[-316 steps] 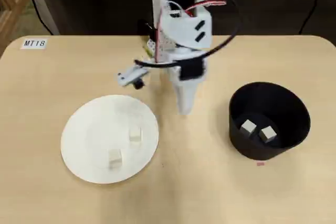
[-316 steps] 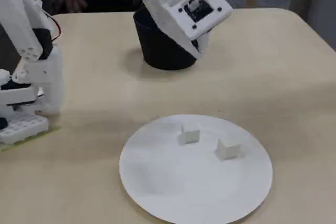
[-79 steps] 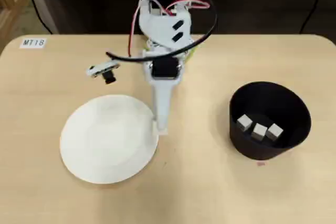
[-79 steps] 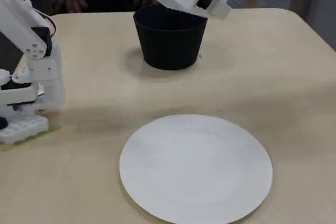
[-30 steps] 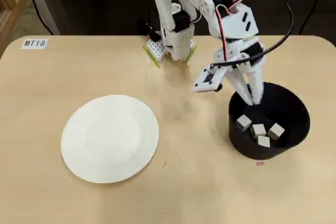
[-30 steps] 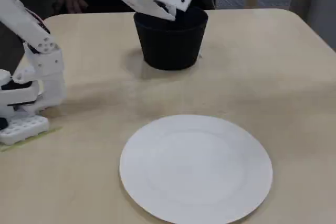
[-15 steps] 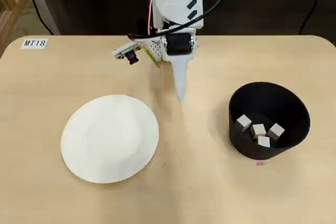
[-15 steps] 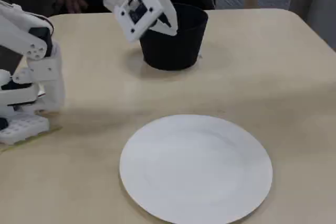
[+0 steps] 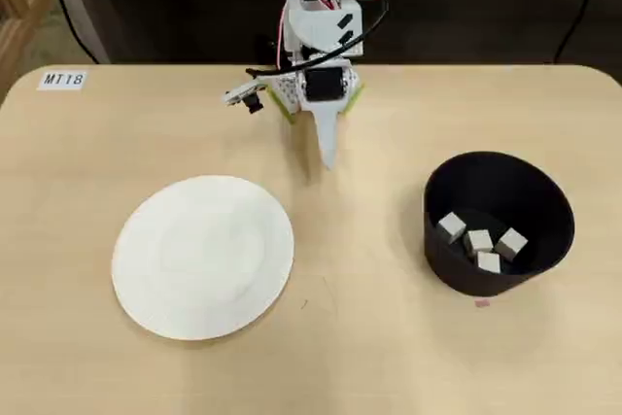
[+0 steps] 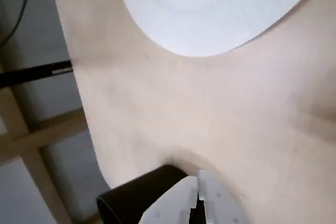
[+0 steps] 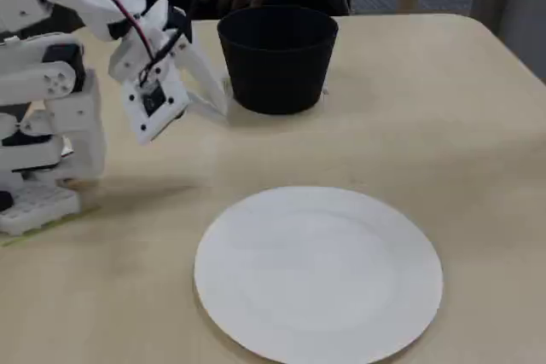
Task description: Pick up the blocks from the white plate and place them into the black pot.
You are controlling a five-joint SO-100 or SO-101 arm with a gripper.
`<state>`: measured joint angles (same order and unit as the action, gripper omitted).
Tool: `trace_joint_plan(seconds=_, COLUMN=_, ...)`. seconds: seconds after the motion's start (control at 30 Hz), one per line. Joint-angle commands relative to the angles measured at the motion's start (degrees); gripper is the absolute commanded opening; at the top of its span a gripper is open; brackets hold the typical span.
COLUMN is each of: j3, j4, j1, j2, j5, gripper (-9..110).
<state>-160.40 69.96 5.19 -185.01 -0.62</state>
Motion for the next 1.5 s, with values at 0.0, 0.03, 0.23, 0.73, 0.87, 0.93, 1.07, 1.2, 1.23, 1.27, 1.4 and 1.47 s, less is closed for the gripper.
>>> trace_joint_plan(seconds=0.0, j3=-1.05, j4=0.35, j1=1.67, j2=-1.32, j5=-0.18, gripper=-2)
trace_joint_plan(seconds=0.03, j3=-1.58, j4=0.00, j1=1.67, j2=-1.32, j5=-0.09, gripper=-2)
trace_joint_plan(seconds=0.23, j3=-8.26, j4=-2.20, j1=2.02, j2=-1.32, j5=0.00, gripper=-2)
trace_joint_plan(seconds=0.73, j3=-8.70, j4=-2.46, j1=2.20, j2=-1.32, j5=-0.79, gripper=-2)
trace_joint_plan(seconds=0.87, j3=-8.70, j4=-2.46, j1=4.13, j2=-1.32, j5=-2.55, gripper=-2)
trace_joint_plan(seconds=0.93, j3=-8.70, j4=-2.37, j1=5.19, j2=-1.32, j5=-3.52, gripper=-2)
trace_joint_plan(seconds=1.07, j3=-8.70, j4=-2.37, j1=5.89, j2=-1.32, j5=-4.13, gripper=-2)
trace_joint_plan(seconds=1.2, j3=-8.70, j4=-2.37, j1=5.54, j2=-1.32, j5=-3.69, gripper=-2)
trace_joint_plan(seconds=1.23, j3=-8.70, j4=-2.37, j1=5.45, j2=-1.32, j5=-3.60, gripper=-2)
trace_joint_plan(seconds=1.27, j3=-8.70, j4=-2.37, j1=5.27, j2=-1.32, j5=-3.52, gripper=-2)
trace_joint_plan(seconds=1.4, j3=-8.70, j4=-2.37, j1=4.92, j2=-1.32, j5=-3.25, gripper=-2)
trace_joint_plan(seconds=1.47, j3=-8.70, j4=-2.37, j1=4.92, j2=-1.32, j5=-3.34, gripper=-2)
